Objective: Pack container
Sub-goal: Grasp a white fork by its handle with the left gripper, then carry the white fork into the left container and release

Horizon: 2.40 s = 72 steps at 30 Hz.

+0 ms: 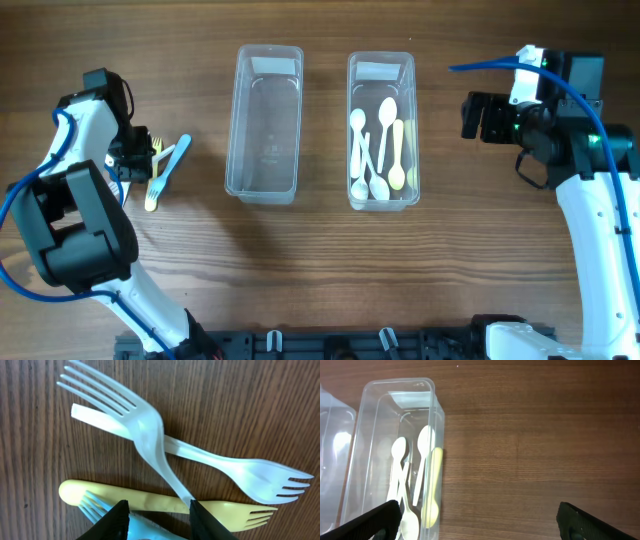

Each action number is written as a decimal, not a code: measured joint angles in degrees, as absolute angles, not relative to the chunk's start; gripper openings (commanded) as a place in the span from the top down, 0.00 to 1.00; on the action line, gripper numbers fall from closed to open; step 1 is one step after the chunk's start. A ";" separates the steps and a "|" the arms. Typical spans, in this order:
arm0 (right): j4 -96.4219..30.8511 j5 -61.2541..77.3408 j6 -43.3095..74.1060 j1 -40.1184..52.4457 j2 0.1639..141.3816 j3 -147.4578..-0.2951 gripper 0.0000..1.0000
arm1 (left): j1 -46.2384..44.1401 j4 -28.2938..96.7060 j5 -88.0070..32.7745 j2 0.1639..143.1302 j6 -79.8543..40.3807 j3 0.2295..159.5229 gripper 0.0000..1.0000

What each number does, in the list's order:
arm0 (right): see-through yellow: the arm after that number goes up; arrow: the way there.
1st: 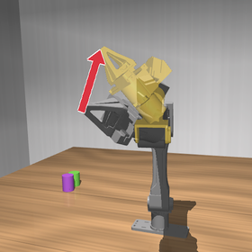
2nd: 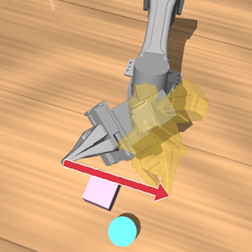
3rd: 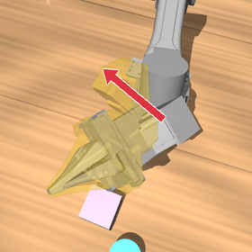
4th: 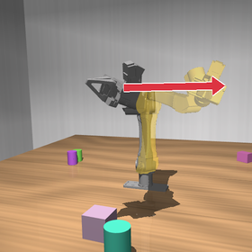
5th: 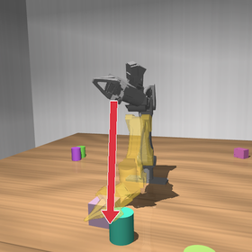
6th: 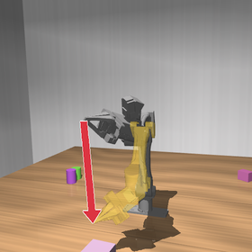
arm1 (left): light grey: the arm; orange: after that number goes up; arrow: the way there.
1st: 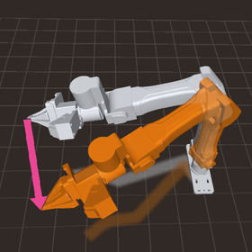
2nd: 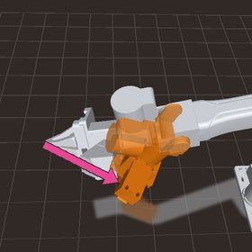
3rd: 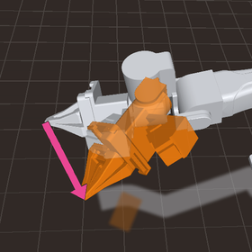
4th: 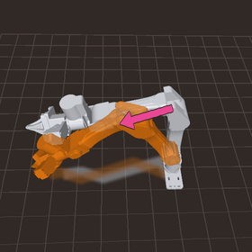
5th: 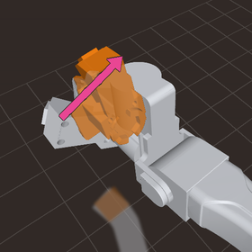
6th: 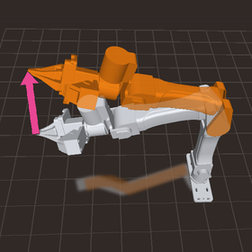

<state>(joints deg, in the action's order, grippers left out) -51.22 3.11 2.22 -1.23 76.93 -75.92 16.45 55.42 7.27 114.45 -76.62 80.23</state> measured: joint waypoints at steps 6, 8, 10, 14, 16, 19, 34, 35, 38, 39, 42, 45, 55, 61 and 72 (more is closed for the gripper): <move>-51.22 3.11 2.22 -1.23 76.93 -75.92 0.00 | 16.45 54.70 7.53 114.45 -76.64 80.23 0.53; -51.22 3.11 2.22 -1.23 76.93 -75.90 0.00 | 16.45 54.46 7.53 114.45 -76.62 80.23 0.53; -51.22 3.11 2.22 -1.23 76.93 -75.92 0.00 | 16.45 54.37 7.55 114.45 -76.62 80.23 0.52; -51.22 3.11 2.22 -1.23 76.93 -75.92 0.00 | 16.45 54.37 7.68 114.48 -76.62 80.23 0.52; -51.22 3.11 2.22 -1.23 76.93 -75.90 0.00 | 16.45 54.37 7.68 114.93 -76.62 80.23 0.52; -51.22 3.11 2.22 -1.23 76.93 -75.92 0.00 | 16.45 54.35 7.68 116.97 -76.62 80.23 0.61; -51.22 3.11 2.22 -1.23 76.93 -75.92 0.00 | 16.47 53.71 5.56 118.28 -76.16 80.23 0.96; -51.22 3.11 2.22 -1.23 76.93 -75.90 0.00 | 16.47 53.71 5.19 118.24 -76.16 80.23 0.96; -51.22 3.11 2.22 -1.23 76.93 -75.90 0.00 | 16.45 53.74 2.92 117.16 -76.12 80.23 0.96; -51.22 3.11 2.22 -1.23 76.93 -75.90 0.00 | 16.45 53.71 2.44 116.29 -76.09 80.23 0.96; -51.22 3.11 2.22 -1.23 76.93 -75.92 0.00 | 16.45 53.67 1.58 111.90 -75.92 80.23 0.96; -51.22 3.11 2.22 -1.23 76.93 -75.90 0.00 | 16.45 53.69 1.56 104.03 -75.50 80.25 0.96; -51.22 3.11 2.22 -1.23 76.93 -75.92 0.00 | 11.09 52.25 -0.19 85.47 -53.54 80.42 0.96; -51.22 3.11 2.22 -1.26 76.93 -75.90 0.00 | 1.48 44.49 -10.90 84.68 -29.04 80.44 0.96; -51.22 3.11 2.22 -1.23 76.93 -75.90 0.00 | -12.34 41.08 -12.12 88.77 -5.34 80.44 0.96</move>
